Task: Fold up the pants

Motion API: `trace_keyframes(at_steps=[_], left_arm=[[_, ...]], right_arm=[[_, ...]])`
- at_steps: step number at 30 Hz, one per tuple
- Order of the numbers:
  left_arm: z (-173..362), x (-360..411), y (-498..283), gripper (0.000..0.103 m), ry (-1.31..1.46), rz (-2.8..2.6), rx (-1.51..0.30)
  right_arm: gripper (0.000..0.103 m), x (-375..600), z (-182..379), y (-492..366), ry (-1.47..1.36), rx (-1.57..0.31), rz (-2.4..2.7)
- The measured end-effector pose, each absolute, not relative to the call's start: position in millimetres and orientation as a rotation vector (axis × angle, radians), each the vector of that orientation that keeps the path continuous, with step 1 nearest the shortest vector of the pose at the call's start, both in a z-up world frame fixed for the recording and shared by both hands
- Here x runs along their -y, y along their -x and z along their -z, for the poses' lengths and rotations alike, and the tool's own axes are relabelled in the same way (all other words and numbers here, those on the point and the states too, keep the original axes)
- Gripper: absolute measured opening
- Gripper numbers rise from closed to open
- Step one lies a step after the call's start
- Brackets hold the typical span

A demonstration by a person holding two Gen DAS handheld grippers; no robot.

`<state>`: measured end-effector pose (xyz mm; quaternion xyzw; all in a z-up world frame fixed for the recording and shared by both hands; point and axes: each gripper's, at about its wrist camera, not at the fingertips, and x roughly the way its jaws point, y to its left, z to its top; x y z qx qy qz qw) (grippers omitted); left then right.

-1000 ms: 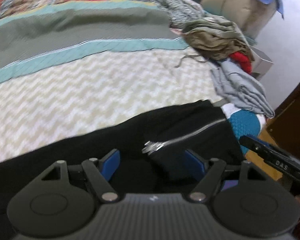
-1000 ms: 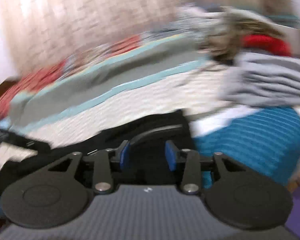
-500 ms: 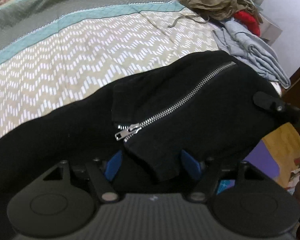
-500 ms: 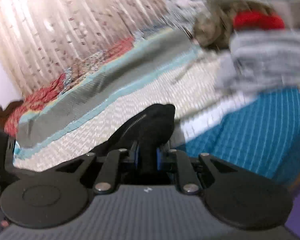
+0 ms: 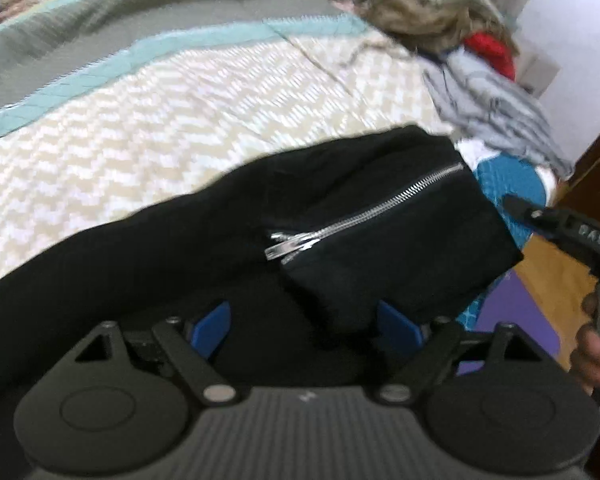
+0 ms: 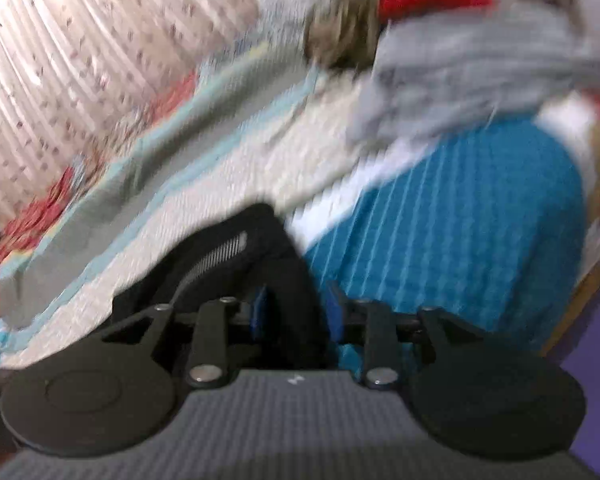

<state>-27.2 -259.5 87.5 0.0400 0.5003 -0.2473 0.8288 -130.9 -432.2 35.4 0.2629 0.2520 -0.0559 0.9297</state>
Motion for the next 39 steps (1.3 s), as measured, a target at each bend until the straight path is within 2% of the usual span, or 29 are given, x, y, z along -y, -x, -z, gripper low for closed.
trace_keyframes(at_steps=[7,17,23,30,35,36,38,39], left_arm=[[-103,138,49,0.084,0.039,0.282,-1.027],[-116,-28,110,0.084,0.291,-0.047,-0.923],[-105,-122,154,0.086,0.569,-0.136,-0.826],[-71,-161,148,0.092,0.761,-0.114,-0.829],[-52,-166,118,0.095,0.797,-0.094,-0.822],[-48,-167,111,0.091,0.793,-0.098,-0.819],[-41,-165,100,0.059,0.765,-0.118,-0.838],[-41,-163,98,0.037,0.751,-0.117,-0.846]], right_arm=[[0.037,399,-53,119,-0.496,-0.475,-0.022],[0.037,243,-48,76,-0.395,-0.71,-0.411],[0.037,163,-61,72,-0.171,-0.768,-0.556],[0.037,89,-85,44,-0.09,-0.738,-0.714],[0.034,30,-69,35,-0.05,-0.802,-0.811],[0.033,22,-62,31,-0.047,-0.843,-0.818],[0.033,5,-31,21,-0.017,-1.002,-0.793],[0.032,2,-13,17,-0.013,-1.06,-0.766]])
